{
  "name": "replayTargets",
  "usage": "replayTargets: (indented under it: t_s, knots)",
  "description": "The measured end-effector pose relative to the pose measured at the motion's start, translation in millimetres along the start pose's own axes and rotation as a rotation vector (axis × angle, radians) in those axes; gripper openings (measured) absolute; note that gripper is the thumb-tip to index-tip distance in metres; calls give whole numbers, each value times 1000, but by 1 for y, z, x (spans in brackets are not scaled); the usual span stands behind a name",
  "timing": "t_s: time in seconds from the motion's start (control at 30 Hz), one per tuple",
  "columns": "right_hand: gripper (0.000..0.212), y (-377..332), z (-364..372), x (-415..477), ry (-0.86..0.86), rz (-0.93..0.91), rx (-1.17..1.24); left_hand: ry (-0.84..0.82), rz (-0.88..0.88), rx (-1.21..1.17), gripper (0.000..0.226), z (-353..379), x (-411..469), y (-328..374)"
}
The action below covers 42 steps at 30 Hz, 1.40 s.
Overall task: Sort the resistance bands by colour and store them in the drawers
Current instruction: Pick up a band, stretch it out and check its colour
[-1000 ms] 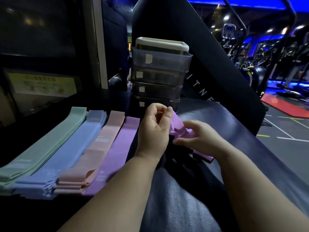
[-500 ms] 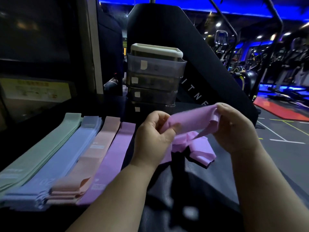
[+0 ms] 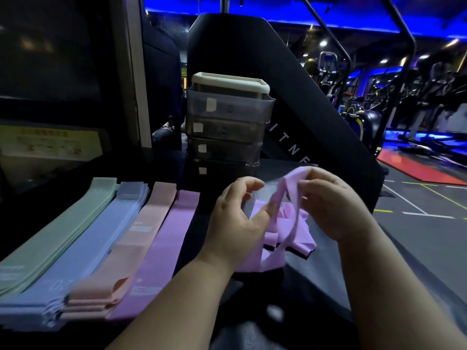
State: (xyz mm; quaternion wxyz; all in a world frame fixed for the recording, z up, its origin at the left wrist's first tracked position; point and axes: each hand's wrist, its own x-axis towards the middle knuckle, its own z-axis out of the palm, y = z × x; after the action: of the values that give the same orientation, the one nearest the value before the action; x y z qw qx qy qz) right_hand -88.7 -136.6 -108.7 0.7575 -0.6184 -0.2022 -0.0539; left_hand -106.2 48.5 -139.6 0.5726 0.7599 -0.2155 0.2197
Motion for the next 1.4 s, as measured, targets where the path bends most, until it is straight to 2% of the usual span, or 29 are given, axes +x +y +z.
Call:
replayTargets:
  t_s: [0.07, 0.13, 0.2, 0.27, 0.33, 0.4, 0.43, 0.5, 0.57, 0.67, 0.8, 0.97, 1.07, 1.13, 1.2, 1.3, 1.33, 1.4]
  knots:
    - [46, 4, 5, -1, -10, -1, -83, 15, 33, -104, 35, -1, -1, 3]
    - [37, 5, 12, -3, -22, 3, -147, -17, 9, -167, 38, -3, -2, 6]
    - [30, 6, 15, -4, -19, 0, -217, 3, -10, -140, 22, -1, -1, 5]
    - [32, 6, 19, -5, 0, -1, -295, 79, -22, -145, 7, 1, 1, 1]
    - [37, 7, 21, -4, 58, 5, -391, 116, -37, -208, 13, 1, 3, -3]
    - [54, 9, 20, -3, 117, -20, -470, 101, -49, -296, 15, 0, 4, -2]
    - [54, 10, 19, -2, 133, -40, -475, 93, -54, -328, 14, 0, 4, -2]
    - [47, 10, 19, -1, 100, -58, -389, 86, -67, -376, 12, 0, 4, -2]
    - [49, 9, 19, -2, -3, -45, -310, 88, -71, -389, 11, 1, 4, -3]
    - [24, 3, 27, -8, -100, -21, -303, 117, -75, -395, 14, 3, 6, -4]
    - [24, 3, 35, -10, -87, -17, -411, 164, -102, -403, 26, 3, 7, -6]
    - [16, 10, 40, -7, -81, -36, -514, 175, -123, -429, 26, 4, 8, -8]
    - [21, 12, 38, -7, -77, -35, -555, 169, -146, -462, 25, 5, 10, -8]
    - [19, 13, 37, -6, -44, -45, -576, 146, -149, -463, 19, 5, 10, -9]
    - [15, 13, 36, -4, 17, -74, -535, 107, -157, -406, 25, 5, 8, -8]
    - [21, 9, 34, -2, 127, -104, -327, -91, -225, -314, 43, 10, 4, -13]
    - [23, 7, 32, -2, 172, -102, -240, -178, -246, -275, 40, 12, 2, -11]
    - [18, 2, 29, -2, 264, -110, -89, -304, -182, -77, 29, 15, -2, -10]
